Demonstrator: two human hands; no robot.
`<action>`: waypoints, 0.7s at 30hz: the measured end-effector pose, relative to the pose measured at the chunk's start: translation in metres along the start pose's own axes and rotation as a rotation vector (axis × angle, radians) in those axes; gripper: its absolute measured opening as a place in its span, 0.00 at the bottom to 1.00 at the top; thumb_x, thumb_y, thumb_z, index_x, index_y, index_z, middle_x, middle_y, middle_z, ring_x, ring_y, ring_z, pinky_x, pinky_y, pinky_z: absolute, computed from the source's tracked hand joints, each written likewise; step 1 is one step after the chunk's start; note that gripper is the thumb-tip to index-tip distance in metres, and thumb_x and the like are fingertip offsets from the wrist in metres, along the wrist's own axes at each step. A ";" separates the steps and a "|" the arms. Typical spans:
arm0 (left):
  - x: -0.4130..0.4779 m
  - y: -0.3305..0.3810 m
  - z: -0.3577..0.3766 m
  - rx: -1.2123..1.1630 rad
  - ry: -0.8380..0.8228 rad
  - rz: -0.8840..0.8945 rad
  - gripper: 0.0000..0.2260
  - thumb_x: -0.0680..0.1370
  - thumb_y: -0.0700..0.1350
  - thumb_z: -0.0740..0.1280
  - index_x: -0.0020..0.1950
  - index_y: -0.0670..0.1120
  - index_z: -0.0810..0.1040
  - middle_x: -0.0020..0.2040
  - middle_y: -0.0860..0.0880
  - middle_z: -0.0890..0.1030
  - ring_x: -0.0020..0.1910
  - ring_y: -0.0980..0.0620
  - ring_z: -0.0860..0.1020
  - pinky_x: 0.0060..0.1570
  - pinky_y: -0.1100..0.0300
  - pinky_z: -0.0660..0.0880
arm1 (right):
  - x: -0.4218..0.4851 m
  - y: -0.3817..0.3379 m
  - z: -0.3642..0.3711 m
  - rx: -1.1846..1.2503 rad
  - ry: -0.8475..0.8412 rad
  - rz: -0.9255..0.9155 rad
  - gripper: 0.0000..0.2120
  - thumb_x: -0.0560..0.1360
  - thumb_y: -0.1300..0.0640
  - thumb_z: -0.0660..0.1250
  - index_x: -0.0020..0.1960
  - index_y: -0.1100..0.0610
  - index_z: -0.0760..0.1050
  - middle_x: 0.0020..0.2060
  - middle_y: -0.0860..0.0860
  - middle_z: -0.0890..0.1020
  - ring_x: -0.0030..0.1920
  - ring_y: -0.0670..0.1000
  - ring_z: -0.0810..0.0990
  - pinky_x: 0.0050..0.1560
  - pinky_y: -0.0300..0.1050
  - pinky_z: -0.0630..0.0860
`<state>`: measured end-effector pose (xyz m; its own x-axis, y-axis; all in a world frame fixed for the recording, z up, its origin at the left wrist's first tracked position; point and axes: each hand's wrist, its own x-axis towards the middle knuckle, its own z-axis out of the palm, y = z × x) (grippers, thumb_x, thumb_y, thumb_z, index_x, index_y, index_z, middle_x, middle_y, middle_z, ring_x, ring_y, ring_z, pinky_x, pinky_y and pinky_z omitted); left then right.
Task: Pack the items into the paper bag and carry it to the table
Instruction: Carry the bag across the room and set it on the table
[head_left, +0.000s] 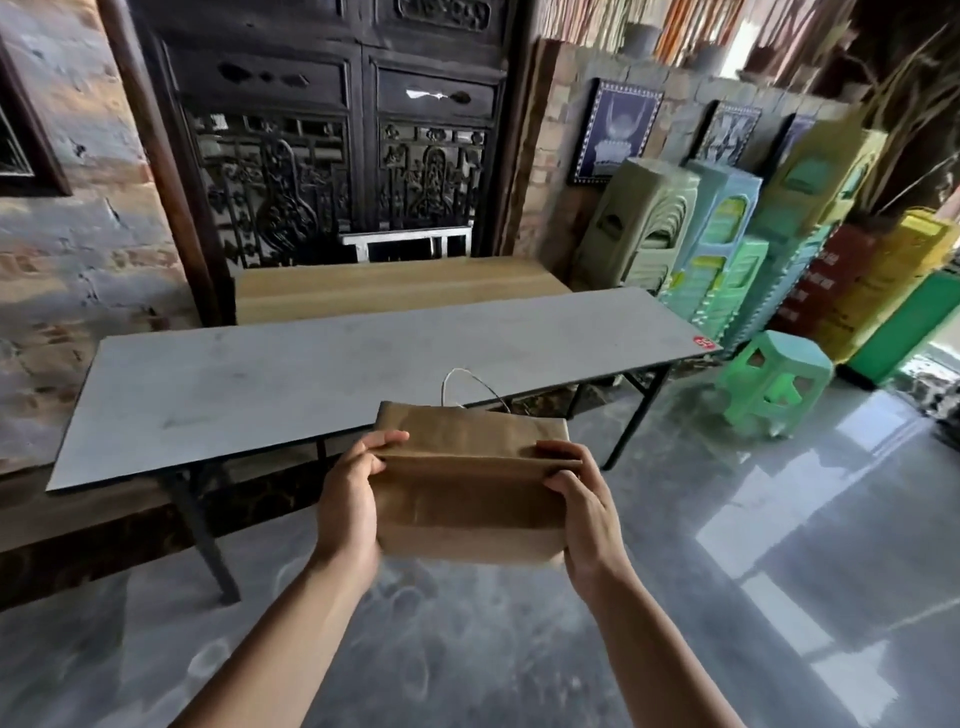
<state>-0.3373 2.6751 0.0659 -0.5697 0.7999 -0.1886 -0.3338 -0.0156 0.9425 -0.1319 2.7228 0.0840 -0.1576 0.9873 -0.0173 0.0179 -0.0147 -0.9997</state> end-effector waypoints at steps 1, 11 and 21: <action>0.019 0.000 0.012 -0.004 0.006 0.004 0.19 0.66 0.43 0.55 0.39 0.56 0.85 0.53 0.44 0.80 0.66 0.34 0.72 0.69 0.32 0.62 | 0.026 0.000 -0.002 -0.003 -0.007 0.003 0.17 0.66 0.59 0.59 0.48 0.48 0.81 0.45 0.44 0.85 0.46 0.48 0.75 0.47 0.48 0.66; 0.259 -0.006 0.111 0.024 0.072 0.001 0.19 0.67 0.42 0.56 0.38 0.57 0.85 0.51 0.50 0.82 0.61 0.40 0.77 0.66 0.38 0.70 | 0.287 0.025 0.027 -0.005 0.015 0.025 0.18 0.65 0.59 0.58 0.49 0.49 0.81 0.43 0.44 0.84 0.45 0.48 0.75 0.45 0.46 0.67; 0.480 0.046 0.187 0.119 0.125 -0.044 0.18 0.65 0.43 0.57 0.40 0.58 0.85 0.51 0.50 0.84 0.59 0.40 0.78 0.63 0.37 0.72 | 0.511 0.004 0.079 -0.049 0.122 0.072 0.17 0.66 0.57 0.59 0.50 0.48 0.80 0.44 0.40 0.84 0.45 0.44 0.76 0.42 0.43 0.67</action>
<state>-0.4851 3.1706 0.0703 -0.6478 0.7176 -0.2559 -0.2729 0.0950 0.9573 -0.2906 3.2144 0.0699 -0.0335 0.9959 -0.0841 0.0735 -0.0814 -0.9940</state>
